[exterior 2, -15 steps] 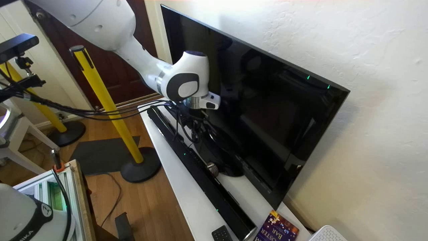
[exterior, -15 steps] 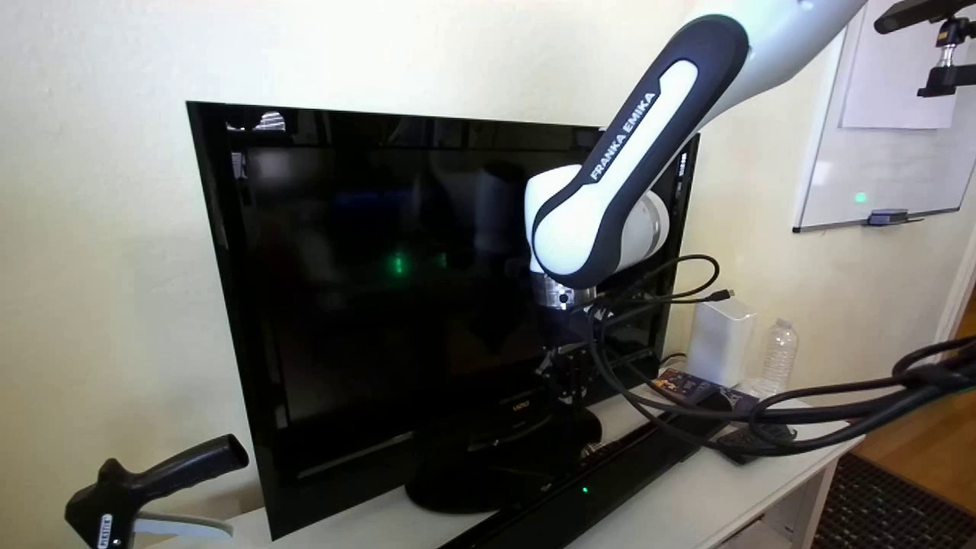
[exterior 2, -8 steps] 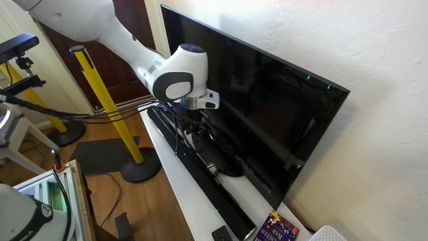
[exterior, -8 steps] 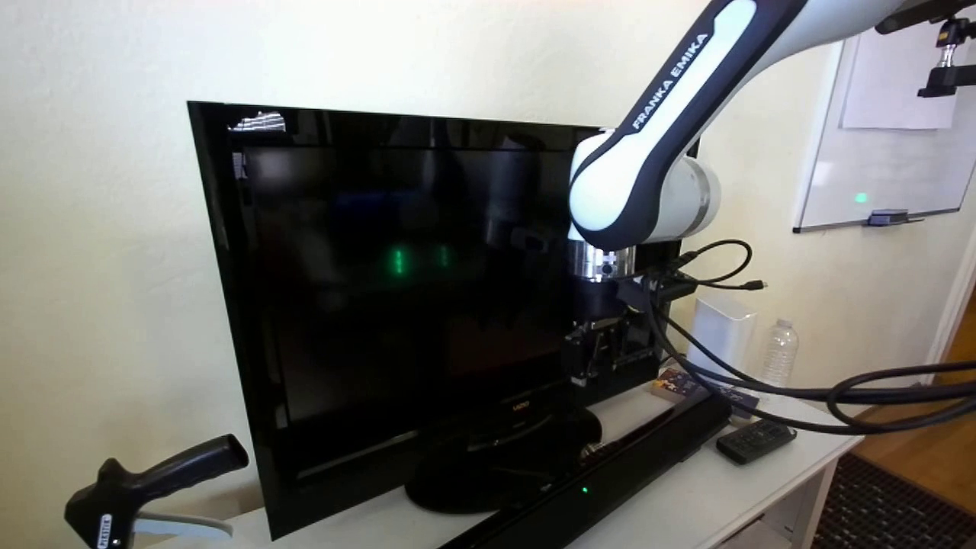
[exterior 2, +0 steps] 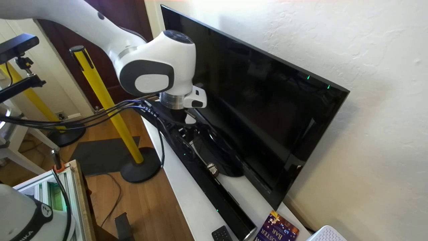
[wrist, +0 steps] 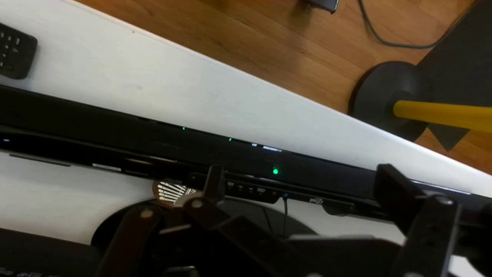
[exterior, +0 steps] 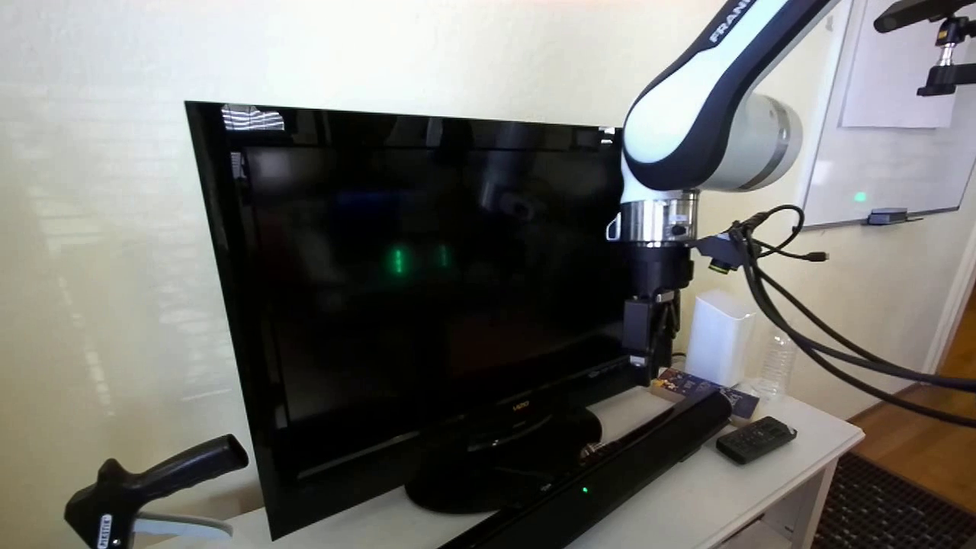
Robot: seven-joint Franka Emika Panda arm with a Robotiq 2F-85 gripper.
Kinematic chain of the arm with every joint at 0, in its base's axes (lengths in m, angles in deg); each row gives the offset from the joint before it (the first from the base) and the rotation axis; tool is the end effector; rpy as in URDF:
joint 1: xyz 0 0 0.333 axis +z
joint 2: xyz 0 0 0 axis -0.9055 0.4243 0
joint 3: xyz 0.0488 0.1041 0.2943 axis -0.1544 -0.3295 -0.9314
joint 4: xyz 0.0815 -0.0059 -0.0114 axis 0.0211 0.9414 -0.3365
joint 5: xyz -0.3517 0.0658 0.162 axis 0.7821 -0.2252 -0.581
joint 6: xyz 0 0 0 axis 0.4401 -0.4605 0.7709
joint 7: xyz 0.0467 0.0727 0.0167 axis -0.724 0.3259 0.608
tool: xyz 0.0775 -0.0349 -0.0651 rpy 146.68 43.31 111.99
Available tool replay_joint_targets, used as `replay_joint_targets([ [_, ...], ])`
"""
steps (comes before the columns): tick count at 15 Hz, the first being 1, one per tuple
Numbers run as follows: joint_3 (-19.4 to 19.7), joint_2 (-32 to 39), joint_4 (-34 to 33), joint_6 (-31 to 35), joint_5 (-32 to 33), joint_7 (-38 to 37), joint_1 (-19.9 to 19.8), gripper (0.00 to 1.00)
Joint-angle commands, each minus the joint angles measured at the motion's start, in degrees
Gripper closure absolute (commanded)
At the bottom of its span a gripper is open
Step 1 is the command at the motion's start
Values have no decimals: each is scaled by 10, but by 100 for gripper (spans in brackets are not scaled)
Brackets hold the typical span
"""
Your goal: Press a button on the speaker
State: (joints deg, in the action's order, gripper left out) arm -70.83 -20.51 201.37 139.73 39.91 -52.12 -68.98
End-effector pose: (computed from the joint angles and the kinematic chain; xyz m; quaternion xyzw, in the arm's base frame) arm 0.4595 -0.0049 0.2774 -0.9870 -0.1340 0.0683 0.0559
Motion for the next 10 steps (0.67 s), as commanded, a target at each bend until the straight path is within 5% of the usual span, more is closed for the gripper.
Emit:
replay_joint_targets([
  [1, 17, -109, 63, -47, 13, -21, 14, 0],
  [4, 26, -169, 93, -73, 26, -54, 17, 0],
  [5, 31, -113, 57, -58, 9, -27, 23, 0],
  [10, 37, -120, 63, -59, 10, -29, 28, 0],
])
